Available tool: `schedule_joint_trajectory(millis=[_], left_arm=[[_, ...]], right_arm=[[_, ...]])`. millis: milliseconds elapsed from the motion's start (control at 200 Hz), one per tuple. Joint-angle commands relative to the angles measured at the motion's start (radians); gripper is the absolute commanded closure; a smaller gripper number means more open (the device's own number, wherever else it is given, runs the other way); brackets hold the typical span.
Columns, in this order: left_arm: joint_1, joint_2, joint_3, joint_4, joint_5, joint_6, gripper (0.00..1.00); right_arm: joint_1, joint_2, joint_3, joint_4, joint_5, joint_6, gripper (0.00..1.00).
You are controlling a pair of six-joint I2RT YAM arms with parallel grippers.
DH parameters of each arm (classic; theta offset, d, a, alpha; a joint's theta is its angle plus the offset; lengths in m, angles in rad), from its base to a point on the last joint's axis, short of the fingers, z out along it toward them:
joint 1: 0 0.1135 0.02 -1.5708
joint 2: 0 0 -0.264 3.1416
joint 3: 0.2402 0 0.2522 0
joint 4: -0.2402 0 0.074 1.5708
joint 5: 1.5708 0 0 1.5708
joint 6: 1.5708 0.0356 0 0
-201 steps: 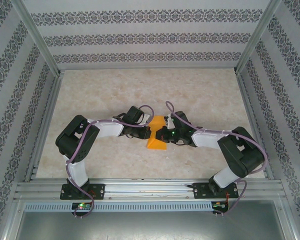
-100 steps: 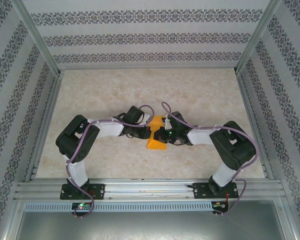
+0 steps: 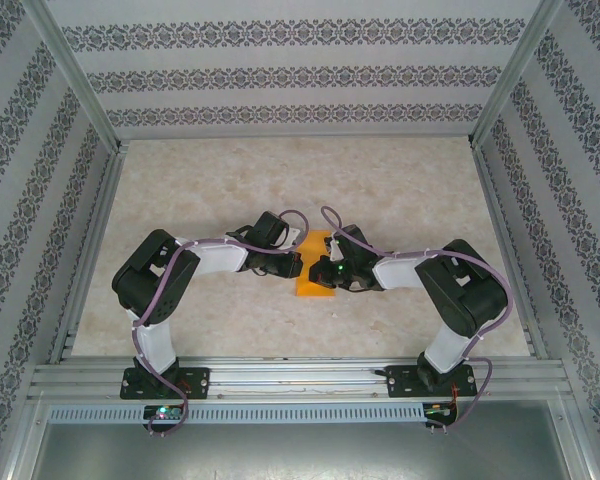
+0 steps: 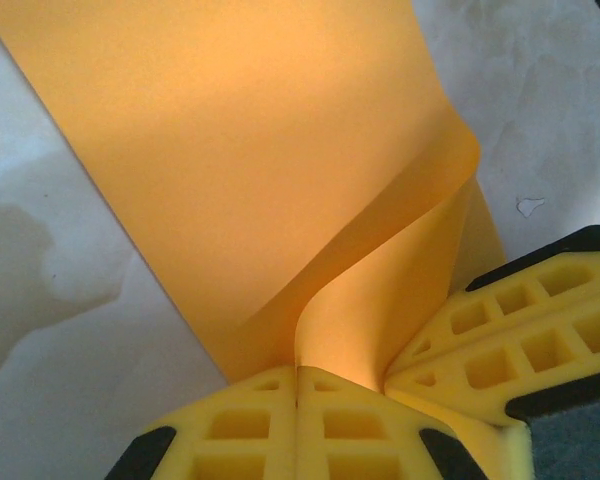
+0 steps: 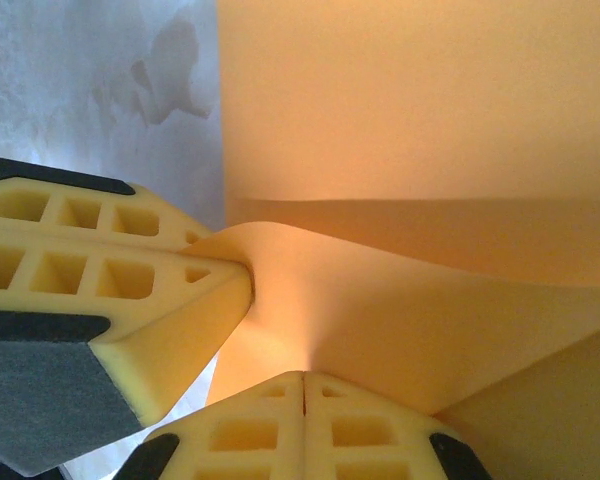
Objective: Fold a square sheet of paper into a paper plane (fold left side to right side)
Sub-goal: Fold the triangle a second time at the center of the table.
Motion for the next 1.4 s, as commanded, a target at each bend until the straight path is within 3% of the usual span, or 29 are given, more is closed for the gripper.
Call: schedule_joint_trajectory(millis=[0,190,385,535,769,944,1394], left_arm=[[0.009,0.038,0.011,-0.067,-0.036,0.02,0.95],[0.013,0.001,0.032,-0.066,-0.041,-0.006,0.82],[0.035,-0.098,0.041,-0.084,-0.049,-0.033,0.77],[0.037,-0.19,0.015,-0.137,-0.039,-0.044,0.79],[-0.011,-0.27,-0.117,-0.063,0.102,-0.182,0.87],[-0.069,-0.233,-0.152,0.049,0.156,-0.277,0.88],[-0.078,-0.111,-0.128,0.065,0.123,-0.264,0.91]], right_arm=[[0.005,0.021,-0.014,-0.043,0.041,-0.015,1.0],[0.006,0.019,-0.044,-0.039,0.046,-0.005,1.0],[0.006,0.008,-0.06,-0.036,0.05,-0.005,1.0],[0.007,0.008,-0.057,-0.024,0.043,-0.004,1.0],[0.01,0.009,-0.058,-0.014,0.038,0.001,1.0],[0.012,0.011,-0.058,-0.015,0.035,0.001,1.0],[0.012,0.021,-0.057,-0.017,0.033,-0.001,1.0]])
